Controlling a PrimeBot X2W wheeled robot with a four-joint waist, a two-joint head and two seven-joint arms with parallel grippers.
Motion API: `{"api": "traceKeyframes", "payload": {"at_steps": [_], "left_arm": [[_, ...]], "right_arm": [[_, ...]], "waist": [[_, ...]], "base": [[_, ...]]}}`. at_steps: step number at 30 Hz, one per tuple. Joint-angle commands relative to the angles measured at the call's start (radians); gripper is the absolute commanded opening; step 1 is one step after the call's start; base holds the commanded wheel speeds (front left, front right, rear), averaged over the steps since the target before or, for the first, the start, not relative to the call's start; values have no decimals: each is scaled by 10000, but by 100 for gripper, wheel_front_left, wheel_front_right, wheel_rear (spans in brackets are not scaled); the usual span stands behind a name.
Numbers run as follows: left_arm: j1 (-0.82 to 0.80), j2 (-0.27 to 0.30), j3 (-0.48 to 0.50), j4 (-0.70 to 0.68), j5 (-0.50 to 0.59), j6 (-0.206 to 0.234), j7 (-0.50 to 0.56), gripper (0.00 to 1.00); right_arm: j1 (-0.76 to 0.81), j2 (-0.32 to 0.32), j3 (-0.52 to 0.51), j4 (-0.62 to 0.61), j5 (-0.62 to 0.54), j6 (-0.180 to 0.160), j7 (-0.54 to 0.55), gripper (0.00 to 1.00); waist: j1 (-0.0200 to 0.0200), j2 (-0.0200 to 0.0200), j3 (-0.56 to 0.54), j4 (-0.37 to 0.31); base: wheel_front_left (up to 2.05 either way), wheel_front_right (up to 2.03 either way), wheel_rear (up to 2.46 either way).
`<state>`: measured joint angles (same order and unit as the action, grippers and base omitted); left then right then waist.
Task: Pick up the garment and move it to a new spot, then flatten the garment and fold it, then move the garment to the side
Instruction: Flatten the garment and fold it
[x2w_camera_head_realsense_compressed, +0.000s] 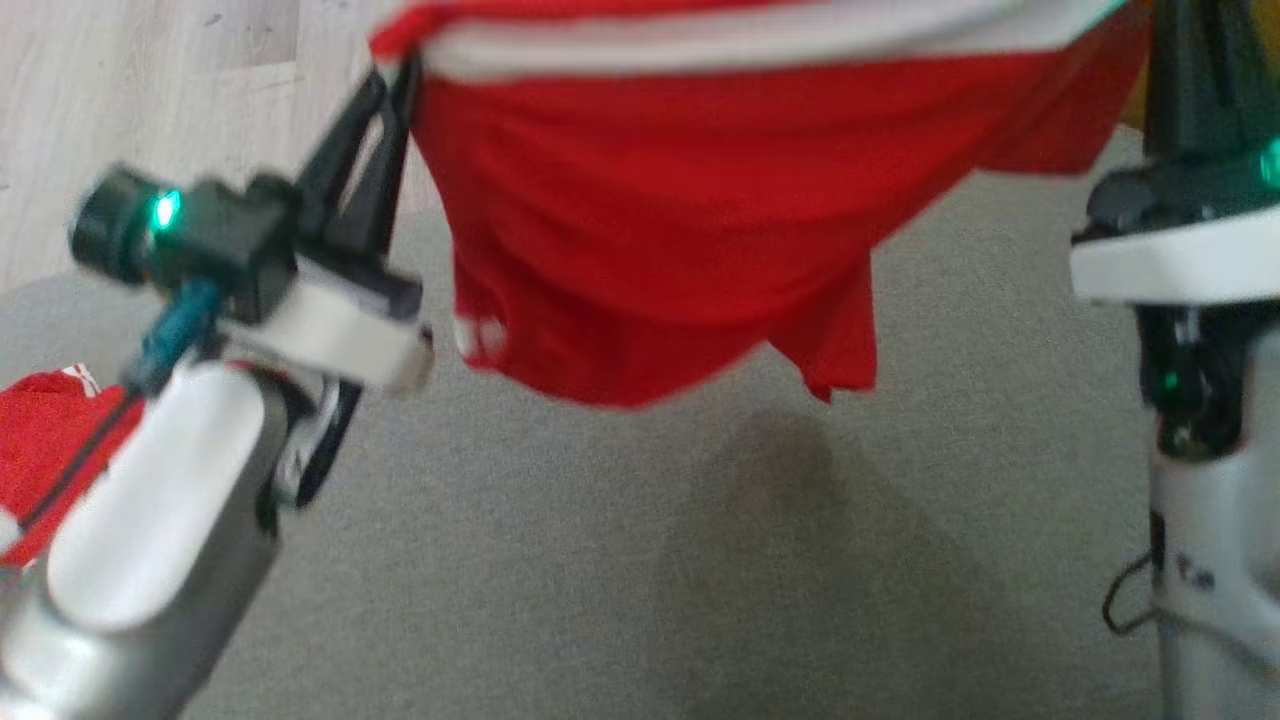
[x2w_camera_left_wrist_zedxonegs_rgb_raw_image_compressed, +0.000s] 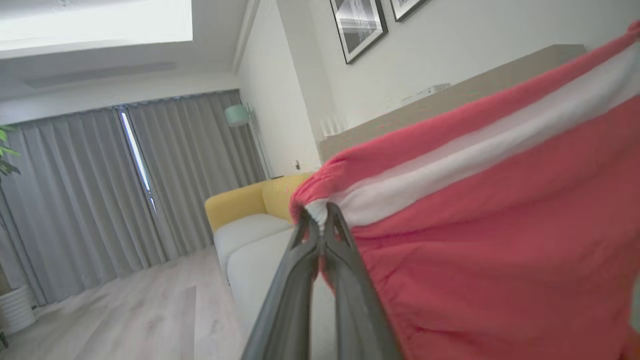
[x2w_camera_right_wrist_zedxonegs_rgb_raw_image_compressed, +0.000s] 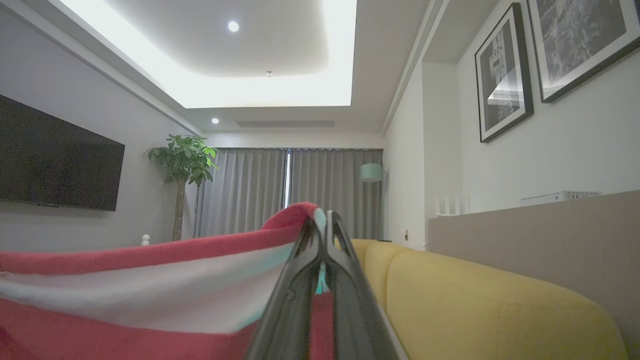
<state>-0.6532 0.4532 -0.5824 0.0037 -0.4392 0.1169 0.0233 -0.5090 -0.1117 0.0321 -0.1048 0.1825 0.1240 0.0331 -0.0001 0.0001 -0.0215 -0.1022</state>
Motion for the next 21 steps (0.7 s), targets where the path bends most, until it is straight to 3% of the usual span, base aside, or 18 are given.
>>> {"api": "traceKeyframes", "payload": {"at_steps": [1, 6, 11, 15, 21], "left_arm": [[43, 612, 499, -806, -186, 207, 313, 0], [816, 1037, 620, -2219, -528, 566, 1101, 0], [555, 1075, 724, -2194, -931, 470, 1629, 0], [-647, 1013, 749, -1010, -1250, -152, 2065, 0], [-4015, 572, 903, 1836, -959, -1165, 1776, 0]], "right_arm": [[217, 78, 100, -720, 131, 67, 392, 0], [1018, 146, -93, -1779, 183, 67, 1352, 0], [755, 37, -136, -1510, 269, 67, 1860, 0], [-722, -249, -171, -173, 377, 67, 1977, 0], [-4535, -658, 124, 3000, 88, 67, 917, 0]], "waist": [[1, -1, -41, -6], [1, -1, 72, 39], [1, -1, 458, 9], [1, -1, 1518, -56], [1, -1, 3270, -198]], "base": [[0, 0, 0], [0, 0, 0], [0, 0, 0], [0, 0, 0], [0, 0, 0]]}}
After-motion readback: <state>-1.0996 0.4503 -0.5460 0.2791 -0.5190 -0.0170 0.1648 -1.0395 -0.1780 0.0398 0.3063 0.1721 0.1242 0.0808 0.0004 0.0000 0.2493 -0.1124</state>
